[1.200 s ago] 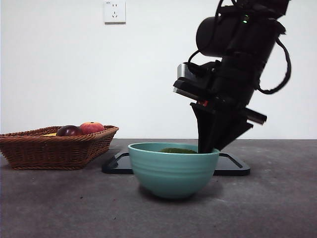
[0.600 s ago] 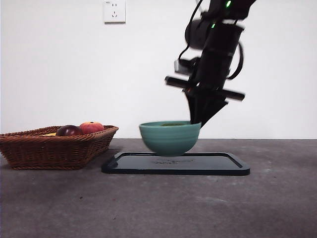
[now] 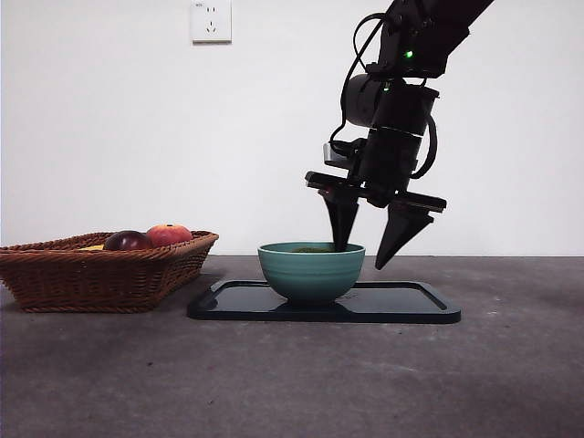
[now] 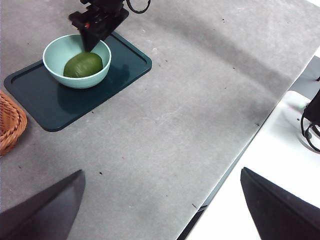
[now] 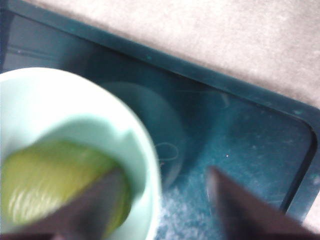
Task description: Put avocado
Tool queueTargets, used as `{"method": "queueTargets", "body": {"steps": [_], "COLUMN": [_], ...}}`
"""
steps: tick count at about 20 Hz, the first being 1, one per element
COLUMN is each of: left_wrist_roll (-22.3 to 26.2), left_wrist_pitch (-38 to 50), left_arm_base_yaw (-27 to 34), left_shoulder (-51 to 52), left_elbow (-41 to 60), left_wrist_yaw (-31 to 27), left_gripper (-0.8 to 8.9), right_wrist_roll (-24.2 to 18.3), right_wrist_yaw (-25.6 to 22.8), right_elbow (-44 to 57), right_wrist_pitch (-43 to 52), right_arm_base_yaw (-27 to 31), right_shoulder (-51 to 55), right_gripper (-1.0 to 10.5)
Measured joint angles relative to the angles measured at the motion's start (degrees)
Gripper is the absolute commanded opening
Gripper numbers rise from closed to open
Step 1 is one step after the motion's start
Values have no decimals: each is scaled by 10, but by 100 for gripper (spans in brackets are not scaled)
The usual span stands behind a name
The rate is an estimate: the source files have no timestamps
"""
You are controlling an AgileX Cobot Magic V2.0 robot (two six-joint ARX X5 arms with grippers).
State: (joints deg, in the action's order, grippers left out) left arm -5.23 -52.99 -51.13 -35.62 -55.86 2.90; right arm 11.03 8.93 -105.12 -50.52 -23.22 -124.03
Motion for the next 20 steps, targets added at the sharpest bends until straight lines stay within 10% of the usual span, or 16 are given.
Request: {"method": "queueTargets", "body": {"steps": [4,9,20], "left_wrist_roll": [1,3,3], "left_wrist_pitch": [-1,-5,17], "left_arm_base_yaw": [0,0,0], "left_shoulder": [0,0,0], "left_elbow": [0,0,0], "left_wrist_yaw": [0,0,0], "left_gripper": [499,499,499], "right_wrist_roll": [-1,-7,-8], "right_wrist_yaw": [-38,-172,-231], "right_elbow": [-104,-138,229], "right_wrist_pitch": [-82,-197,-149], "right_arm_base_yaw": [4,-33,-98], "right_shoulder": [-3,109,525], "right_gripper": [608,606,606]}}
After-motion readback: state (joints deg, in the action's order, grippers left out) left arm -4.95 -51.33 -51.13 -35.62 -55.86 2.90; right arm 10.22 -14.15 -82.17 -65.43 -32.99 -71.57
